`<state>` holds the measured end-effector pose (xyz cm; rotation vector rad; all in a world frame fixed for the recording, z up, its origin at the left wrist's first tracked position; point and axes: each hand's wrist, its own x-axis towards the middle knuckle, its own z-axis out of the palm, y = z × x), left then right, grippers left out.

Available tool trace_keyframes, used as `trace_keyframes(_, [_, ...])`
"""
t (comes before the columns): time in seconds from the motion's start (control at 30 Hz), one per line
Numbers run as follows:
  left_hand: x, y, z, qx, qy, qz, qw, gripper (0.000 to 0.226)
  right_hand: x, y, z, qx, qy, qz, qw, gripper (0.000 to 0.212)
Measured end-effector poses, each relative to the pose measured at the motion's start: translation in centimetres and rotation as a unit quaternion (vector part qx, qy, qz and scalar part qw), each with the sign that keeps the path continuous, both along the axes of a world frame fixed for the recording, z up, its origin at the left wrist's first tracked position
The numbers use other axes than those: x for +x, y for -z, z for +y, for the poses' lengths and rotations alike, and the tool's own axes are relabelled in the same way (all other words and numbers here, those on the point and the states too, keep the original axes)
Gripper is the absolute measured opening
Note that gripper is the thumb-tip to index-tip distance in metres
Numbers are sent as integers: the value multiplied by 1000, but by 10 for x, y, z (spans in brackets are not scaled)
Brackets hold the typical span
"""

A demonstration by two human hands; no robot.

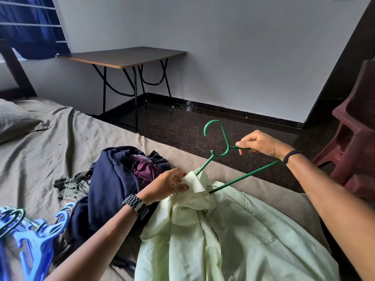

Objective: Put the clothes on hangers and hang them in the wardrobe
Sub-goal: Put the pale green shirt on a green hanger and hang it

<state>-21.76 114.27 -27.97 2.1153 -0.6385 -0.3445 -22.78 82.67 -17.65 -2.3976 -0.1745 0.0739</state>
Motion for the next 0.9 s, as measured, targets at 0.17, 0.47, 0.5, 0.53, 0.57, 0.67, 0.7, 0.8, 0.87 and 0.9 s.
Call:
trace_keyframes(0.17, [-9, -9, -4, -29, -16, -8, 999, 35, -9, 17, 26, 37, 2, -4, 999, 33])
trace_keyframes(0.47, [-6, -15, 24, 73, -115, -107, 985, 21, 17, 70, 110, 39, -17, -23, 999, 32])
trace_keyframes(0.5, [-7, -13, 26, 85, -137, -110, 981, 21, 21, 74, 116, 34, -11, -23, 999, 29])
trace_keyframes(0.53, [-9, -13, 27, 97, -159, -113, 976, 21, 24, 79, 120, 26, -2, -36, 999, 22])
trace_keyframes(0.57, [-11, -12, 28, 101, -178, -117, 972, 21, 25, 83, 123, 5, 15, -80, 997, 15])
trace_keyframes(0.67, [-14, -11, 32, 103, -242, -135, 955, 21, 20, 98, 127, 10, 205, -308, 929, 9])
trace_keyframes(0.7, [-14, -11, 33, 104, -255, -136, 952, 21, 15, 106, 126, 61, 281, -332, 898, 10])
trace_keyframes(0.8, [-13, -13, 31, 101, -261, -125, 952, 21, 3, 139, 129, 93, 317, -186, 925, 10])
trace_keyframes(0.87, [-16, -13, 27, 104, -251, -129, 954, 20, -6, 161, 138, 55, 196, -62, 977, 19])
trace_keyframes(0.9, [-18, -13, 25, 99, -247, -129, 955, 19, -10, 167, 143, 56, 140, -18, 988, 33])
